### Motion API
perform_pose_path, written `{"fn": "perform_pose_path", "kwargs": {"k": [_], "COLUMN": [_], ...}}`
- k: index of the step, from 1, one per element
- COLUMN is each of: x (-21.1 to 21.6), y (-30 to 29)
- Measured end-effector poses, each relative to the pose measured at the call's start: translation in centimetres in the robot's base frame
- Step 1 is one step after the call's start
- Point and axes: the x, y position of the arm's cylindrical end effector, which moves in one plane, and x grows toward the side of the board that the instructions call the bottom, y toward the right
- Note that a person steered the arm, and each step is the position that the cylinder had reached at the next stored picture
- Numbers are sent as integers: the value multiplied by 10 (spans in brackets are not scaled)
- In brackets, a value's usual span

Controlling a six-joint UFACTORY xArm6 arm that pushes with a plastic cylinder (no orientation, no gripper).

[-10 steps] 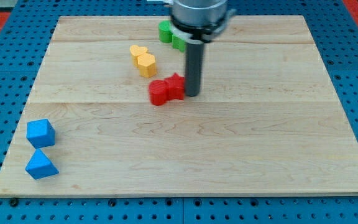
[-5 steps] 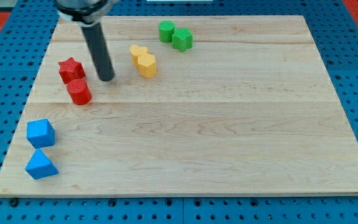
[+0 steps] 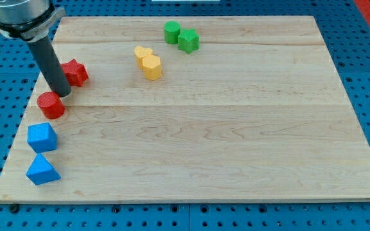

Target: Push the red star towards center left

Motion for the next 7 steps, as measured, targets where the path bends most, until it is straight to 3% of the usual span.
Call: {"fn": "perform_pose_path", "kwargs": {"k": [1, 2, 5, 7], "x": [-19, -36, -51, -52], "y": [50, 57, 15, 24]}}
